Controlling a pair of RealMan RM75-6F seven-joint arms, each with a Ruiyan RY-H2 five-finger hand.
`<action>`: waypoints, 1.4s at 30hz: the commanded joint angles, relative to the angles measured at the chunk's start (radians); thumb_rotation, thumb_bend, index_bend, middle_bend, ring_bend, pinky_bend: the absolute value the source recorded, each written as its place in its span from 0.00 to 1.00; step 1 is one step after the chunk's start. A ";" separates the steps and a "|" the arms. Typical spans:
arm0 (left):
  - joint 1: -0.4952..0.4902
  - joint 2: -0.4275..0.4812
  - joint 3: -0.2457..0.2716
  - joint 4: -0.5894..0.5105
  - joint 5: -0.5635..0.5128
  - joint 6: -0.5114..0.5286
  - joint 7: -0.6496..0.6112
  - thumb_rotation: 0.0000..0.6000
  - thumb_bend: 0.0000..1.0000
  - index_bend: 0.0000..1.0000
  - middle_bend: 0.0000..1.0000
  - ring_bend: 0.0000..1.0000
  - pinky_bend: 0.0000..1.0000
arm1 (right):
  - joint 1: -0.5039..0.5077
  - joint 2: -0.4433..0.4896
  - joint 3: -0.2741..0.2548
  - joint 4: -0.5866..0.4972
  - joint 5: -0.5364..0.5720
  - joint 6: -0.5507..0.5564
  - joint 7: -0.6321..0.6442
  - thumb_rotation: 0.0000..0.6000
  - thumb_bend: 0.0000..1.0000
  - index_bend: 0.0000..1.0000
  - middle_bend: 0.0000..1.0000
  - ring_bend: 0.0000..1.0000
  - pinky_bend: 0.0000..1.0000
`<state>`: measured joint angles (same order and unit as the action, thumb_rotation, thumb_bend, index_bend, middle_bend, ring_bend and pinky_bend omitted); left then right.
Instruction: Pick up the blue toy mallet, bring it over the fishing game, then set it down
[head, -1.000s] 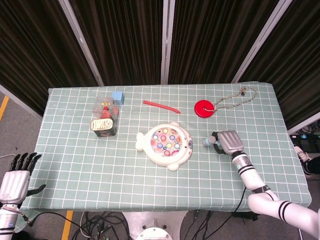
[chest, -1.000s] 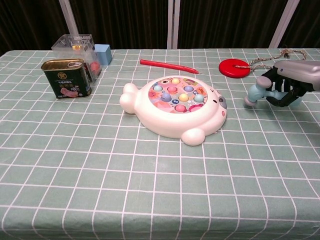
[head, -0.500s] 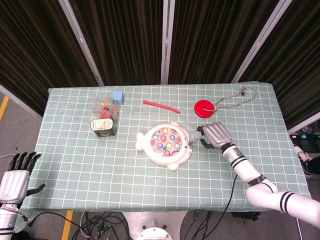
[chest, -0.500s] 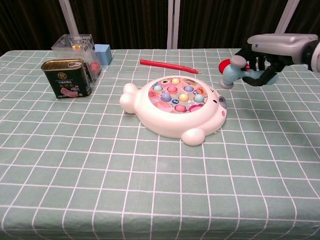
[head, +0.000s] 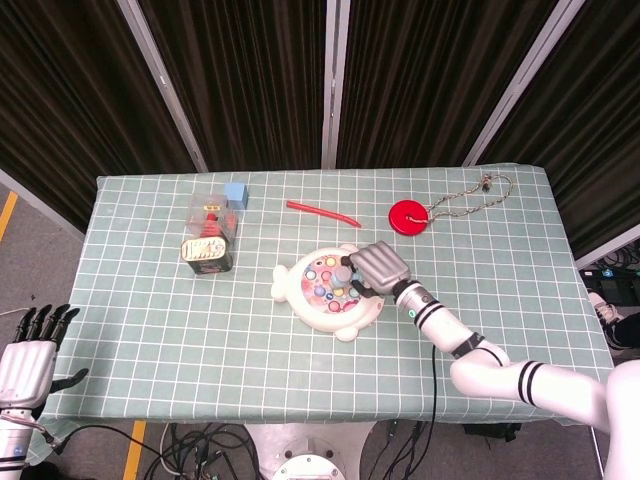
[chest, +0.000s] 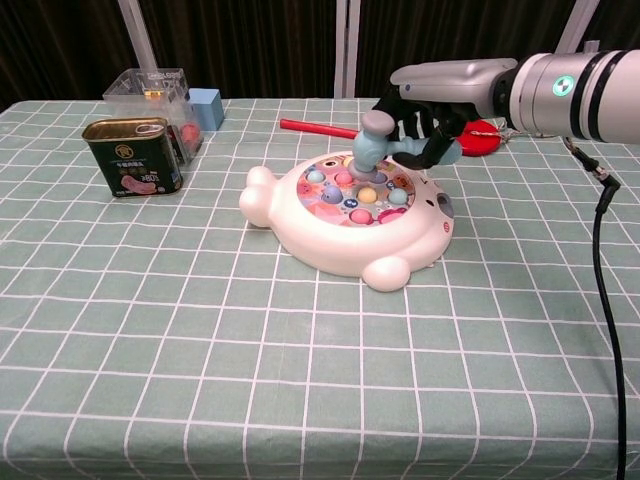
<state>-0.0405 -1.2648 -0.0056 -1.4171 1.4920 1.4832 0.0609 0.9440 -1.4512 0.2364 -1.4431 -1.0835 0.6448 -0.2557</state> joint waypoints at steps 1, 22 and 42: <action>0.000 0.000 0.000 0.000 0.000 0.001 -0.001 1.00 0.06 0.13 0.10 0.05 0.02 | 0.017 -0.006 0.000 -0.006 0.013 -0.002 -0.009 1.00 0.67 0.69 0.64 0.51 0.58; 0.006 -0.006 0.004 0.012 0.002 0.003 -0.009 1.00 0.06 0.13 0.10 0.05 0.02 | 0.031 0.041 -0.035 -0.077 0.065 0.063 -0.023 1.00 0.67 0.70 0.64 0.51 0.58; 0.003 -0.006 0.002 0.008 0.000 -0.003 0.000 1.00 0.06 0.13 0.10 0.05 0.02 | 0.003 0.072 -0.074 -0.077 0.060 0.073 0.037 1.00 0.67 0.70 0.64 0.51 0.58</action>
<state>-0.0378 -1.2703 -0.0035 -1.4090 1.4925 1.4804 0.0606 0.9616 -1.3989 0.1542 -1.5002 -1.0048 0.6959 -0.2363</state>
